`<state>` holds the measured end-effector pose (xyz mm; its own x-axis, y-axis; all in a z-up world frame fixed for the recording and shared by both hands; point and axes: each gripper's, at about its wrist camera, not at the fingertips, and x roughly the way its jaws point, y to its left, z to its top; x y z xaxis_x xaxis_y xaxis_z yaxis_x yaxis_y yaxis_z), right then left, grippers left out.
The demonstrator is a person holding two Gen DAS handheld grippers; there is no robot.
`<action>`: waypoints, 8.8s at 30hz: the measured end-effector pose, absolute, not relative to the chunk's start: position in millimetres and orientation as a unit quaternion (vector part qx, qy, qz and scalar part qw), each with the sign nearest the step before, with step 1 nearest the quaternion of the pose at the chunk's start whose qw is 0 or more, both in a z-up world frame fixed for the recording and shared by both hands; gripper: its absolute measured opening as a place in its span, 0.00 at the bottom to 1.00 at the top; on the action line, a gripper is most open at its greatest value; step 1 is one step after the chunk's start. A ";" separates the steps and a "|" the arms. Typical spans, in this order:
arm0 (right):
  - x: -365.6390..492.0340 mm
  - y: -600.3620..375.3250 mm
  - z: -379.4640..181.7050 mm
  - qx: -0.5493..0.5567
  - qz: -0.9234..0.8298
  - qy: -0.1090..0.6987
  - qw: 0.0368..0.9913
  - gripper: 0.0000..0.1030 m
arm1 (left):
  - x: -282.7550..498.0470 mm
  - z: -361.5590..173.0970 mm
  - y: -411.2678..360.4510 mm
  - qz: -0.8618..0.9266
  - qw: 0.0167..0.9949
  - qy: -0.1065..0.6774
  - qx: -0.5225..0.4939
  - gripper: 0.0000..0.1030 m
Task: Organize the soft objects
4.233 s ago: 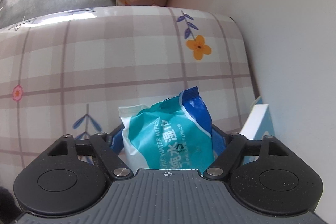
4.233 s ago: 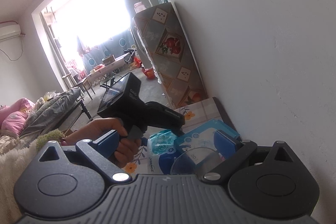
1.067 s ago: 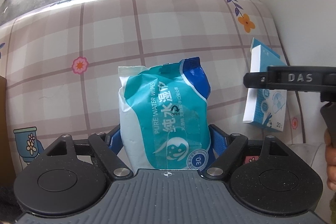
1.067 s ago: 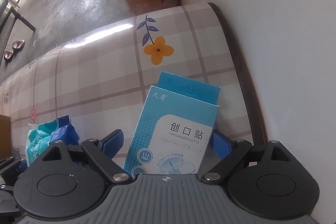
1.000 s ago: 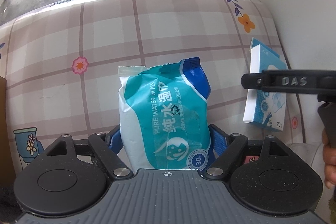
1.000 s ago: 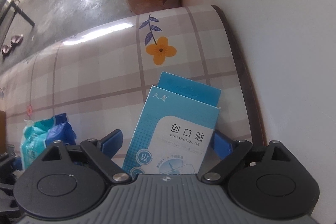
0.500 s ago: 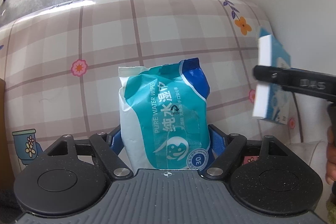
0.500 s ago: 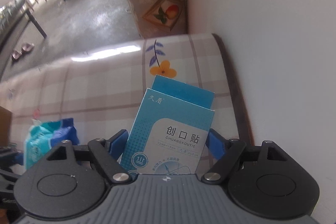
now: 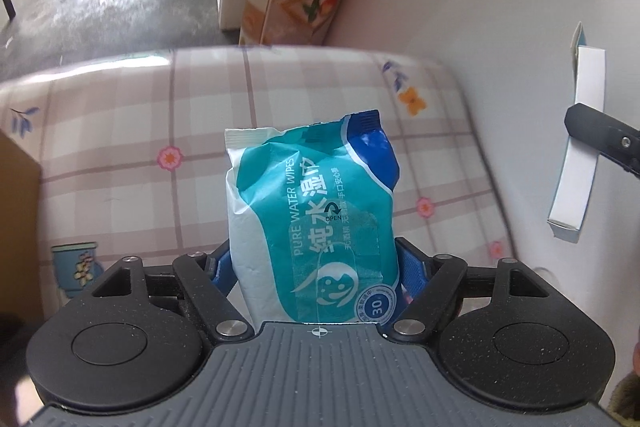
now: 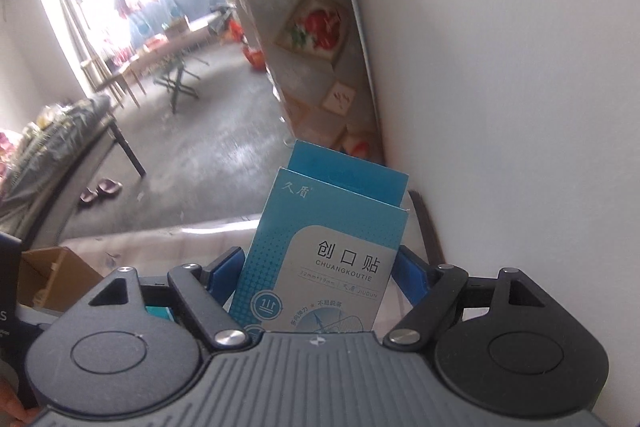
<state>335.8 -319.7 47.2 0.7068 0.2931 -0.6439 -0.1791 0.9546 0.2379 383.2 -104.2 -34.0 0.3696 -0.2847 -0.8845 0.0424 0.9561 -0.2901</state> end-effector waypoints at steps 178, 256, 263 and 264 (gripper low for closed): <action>249.6 -112.0 -4.9 0.334 0.425 0.401 0.740 0.80 | 310.9 -39.4 182.9 -0.065 0.796 0.528 -0.290 0.51; -48.9 -144.6 25.7 -0.035 0.111 0.211 0.970 1.00 | -38.7 14.2 68.7 0.136 0.944 0.296 -0.055 1.00; -36.8 -152.2 19.2 -0.001 0.105 0.219 0.970 1.00 | -20.3 2.4 75.0 0.163 0.924 0.341 -0.057 1.00; -36.6 -154.7 18.6 0.006 0.105 0.216 0.971 1.00 | -19.1 1.6 75.9 0.166 0.922 0.345 -0.058 1.00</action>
<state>-36.6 -154.7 18.6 0.8847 0.2068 -0.4177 -0.2021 0.9778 0.0561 -19.1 75.9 1.6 0.7077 0.2654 -0.6548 -0.3457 0.9383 0.0066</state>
